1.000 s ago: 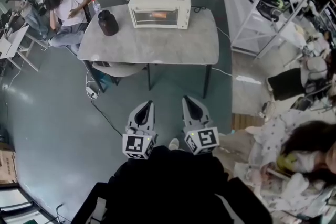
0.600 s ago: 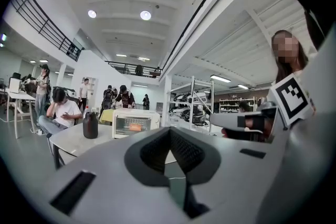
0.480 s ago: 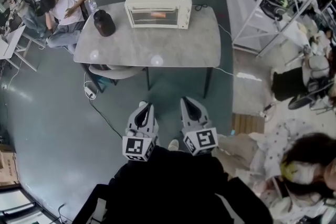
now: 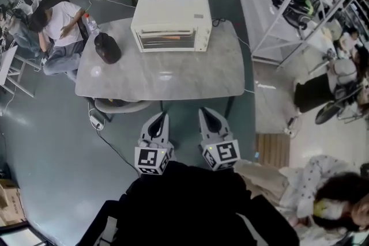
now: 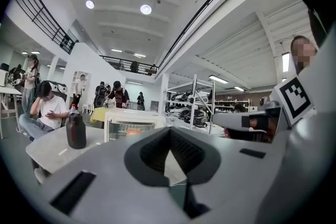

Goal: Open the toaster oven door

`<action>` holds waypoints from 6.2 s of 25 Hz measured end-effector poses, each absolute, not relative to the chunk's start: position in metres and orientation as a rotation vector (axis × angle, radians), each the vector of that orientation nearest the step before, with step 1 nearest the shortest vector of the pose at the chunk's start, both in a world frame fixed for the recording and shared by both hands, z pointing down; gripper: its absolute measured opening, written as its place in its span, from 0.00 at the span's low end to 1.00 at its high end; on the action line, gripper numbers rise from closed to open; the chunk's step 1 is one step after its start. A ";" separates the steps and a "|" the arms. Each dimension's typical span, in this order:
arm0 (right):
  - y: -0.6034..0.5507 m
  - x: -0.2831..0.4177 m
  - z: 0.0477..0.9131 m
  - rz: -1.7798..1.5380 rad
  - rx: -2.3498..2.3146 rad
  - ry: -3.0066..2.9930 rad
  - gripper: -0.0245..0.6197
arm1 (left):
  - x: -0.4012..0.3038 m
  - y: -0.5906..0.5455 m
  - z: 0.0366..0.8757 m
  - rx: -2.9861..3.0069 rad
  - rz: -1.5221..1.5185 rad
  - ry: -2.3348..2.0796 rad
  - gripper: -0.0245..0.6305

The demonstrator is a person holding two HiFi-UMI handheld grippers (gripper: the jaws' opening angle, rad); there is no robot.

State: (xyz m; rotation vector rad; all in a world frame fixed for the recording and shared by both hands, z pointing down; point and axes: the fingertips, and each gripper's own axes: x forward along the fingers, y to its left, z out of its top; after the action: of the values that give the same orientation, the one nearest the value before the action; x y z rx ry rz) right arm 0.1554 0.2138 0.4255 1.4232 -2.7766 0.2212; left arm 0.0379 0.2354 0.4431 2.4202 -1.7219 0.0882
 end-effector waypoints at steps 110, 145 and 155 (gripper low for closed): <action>-0.244 0.061 0.558 0.654 1.651 -2.304 0.04 | -0.145 -0.218 0.556 2.220 0.322 -1.520 0.04; -0.204 0.064 0.574 0.741 1.609 -2.296 0.04 | -0.144 -0.177 0.572 2.142 0.294 -1.435 0.04; -0.193 0.065 0.580 0.757 1.603 -2.283 0.04 | -0.142 -0.168 0.577 2.109 0.267 -1.395 0.04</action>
State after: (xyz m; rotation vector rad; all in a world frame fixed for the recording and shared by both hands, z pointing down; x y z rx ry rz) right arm 0.0651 -0.1933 0.5801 1.6028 -2.2834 0.7574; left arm -0.1419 -0.1684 0.5774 2.1091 -1.3952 0.2667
